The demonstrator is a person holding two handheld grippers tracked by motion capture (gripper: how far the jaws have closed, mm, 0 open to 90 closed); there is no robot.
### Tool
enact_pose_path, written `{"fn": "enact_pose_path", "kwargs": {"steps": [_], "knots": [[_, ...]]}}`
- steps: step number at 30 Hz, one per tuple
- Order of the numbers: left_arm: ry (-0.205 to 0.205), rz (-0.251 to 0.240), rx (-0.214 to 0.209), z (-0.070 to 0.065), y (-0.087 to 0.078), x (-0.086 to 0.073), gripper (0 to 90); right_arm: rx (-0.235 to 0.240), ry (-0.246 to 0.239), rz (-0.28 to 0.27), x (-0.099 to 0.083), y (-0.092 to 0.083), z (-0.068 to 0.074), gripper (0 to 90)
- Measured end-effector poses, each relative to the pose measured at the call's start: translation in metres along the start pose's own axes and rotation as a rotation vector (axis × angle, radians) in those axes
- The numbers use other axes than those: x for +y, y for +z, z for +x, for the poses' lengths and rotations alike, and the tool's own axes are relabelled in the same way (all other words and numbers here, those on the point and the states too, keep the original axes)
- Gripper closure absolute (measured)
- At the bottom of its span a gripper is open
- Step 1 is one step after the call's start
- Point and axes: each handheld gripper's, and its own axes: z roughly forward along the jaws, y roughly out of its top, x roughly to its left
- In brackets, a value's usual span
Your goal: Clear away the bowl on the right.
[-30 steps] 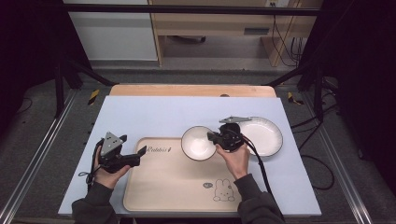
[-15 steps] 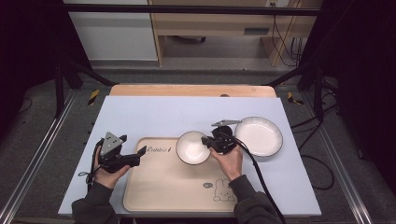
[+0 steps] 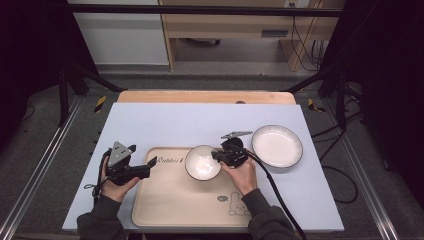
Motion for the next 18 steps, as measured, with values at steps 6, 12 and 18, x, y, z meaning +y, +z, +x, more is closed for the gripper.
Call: {"fn": "enact_pose_path", "kwargs": {"steps": [6,12,18], "knots": [[-0.001,0.001,-0.001,-0.0001,0.0001,-0.0001,14.3,0.004,0.004,0.010,-0.0010,0.0028,-0.0011,81.0],[-0.002,0.000,0.000,-0.0001,0.0003,-0.0002,14.3,0.006,0.001,0.013,-0.0013,0.0048,-0.0029,81.1],[-0.006,-0.001,0.001,-0.0001,0.0009,-0.0006,14.3,-0.015,-0.015,0.019,-0.0022,0.0083,-0.0038,81.7]]}}
